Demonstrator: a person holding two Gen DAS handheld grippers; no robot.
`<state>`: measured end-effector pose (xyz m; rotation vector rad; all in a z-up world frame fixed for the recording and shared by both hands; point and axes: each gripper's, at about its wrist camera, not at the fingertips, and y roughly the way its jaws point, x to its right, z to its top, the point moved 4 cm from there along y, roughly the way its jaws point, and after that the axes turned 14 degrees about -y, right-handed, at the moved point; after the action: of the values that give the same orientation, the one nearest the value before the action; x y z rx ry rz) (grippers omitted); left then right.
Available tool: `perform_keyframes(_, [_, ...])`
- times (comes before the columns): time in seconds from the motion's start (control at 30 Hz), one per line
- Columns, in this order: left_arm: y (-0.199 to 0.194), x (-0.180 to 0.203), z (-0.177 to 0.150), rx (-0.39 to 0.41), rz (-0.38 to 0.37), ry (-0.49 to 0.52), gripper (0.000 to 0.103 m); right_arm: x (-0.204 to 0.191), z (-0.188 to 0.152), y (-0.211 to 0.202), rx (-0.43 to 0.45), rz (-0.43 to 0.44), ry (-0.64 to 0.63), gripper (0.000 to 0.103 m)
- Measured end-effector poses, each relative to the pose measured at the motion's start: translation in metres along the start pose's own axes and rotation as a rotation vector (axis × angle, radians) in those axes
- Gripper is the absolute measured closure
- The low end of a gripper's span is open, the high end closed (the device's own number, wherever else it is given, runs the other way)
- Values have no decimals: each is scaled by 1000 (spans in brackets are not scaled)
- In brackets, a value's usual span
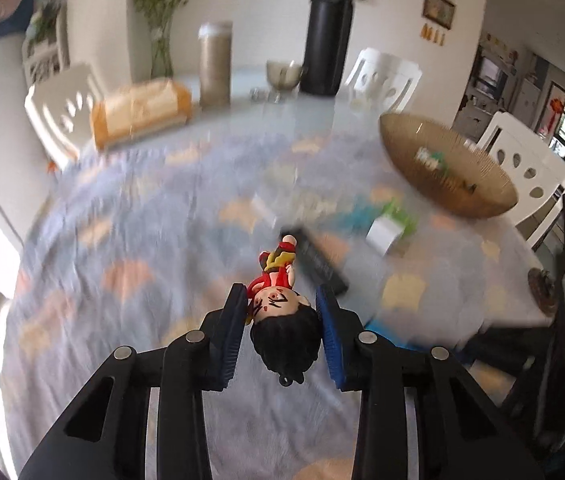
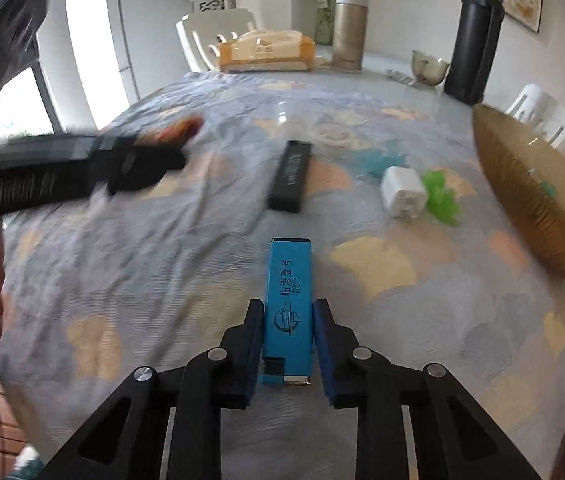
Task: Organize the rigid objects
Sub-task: 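Carry the figure and blue lighter in both tools over the bowl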
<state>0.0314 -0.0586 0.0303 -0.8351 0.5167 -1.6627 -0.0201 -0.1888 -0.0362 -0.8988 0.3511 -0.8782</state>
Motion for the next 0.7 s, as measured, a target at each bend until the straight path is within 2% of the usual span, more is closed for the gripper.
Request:
perform_keyframes(0.1, [-17,19,23,36,-28,47,71,-2,6,-13,58,76,44,79])
perform_keyframes(0.23, [-40,47,50,96,-57,104,71,17,21,-46,138,78,92,79])
perform_keyframes(0.3, [-53,65,64,130,-90,123,71,35,29,-72,196,30,116,79])
perform_keyframes(0.43, [-63,103,82,151,-143,154,71,74,42,-123,300,-82,189,79])
perform_keyframes(0.57, [-73,145,98,182,-240,184,71,117,45,-174,392,-118,326,79])
perform_keyframes(0.7, [-72,179,104,191,-287,223,71,149,47,-213,458,-306,388,79])
